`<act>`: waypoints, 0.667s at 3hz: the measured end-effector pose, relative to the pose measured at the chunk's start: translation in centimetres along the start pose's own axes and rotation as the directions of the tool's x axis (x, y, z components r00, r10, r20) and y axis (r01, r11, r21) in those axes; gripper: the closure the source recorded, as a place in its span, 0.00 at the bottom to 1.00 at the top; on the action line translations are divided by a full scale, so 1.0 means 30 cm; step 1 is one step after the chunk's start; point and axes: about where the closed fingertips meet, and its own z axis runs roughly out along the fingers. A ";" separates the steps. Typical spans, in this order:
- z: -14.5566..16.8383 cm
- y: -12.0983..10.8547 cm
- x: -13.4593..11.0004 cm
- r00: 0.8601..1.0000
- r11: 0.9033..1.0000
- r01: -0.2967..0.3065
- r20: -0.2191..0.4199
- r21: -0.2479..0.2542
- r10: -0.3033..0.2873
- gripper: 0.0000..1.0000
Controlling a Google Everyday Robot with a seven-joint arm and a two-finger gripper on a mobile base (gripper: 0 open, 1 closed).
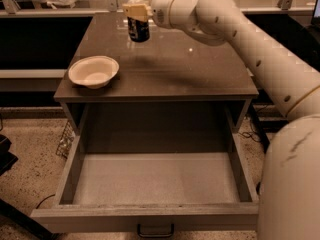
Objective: Place pepsi can into top drawer
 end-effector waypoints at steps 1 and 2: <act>-0.154 0.056 -0.109 0.998 0.999 0.049 0.028 0.010 -0.049 1.00; -0.325 0.144 -0.088 0.997 0.997 0.077 0.018 0.026 -0.078 1.00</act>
Offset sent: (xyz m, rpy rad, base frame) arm -0.1662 -0.0957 0.0037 -0.0739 -0.0729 -0.0531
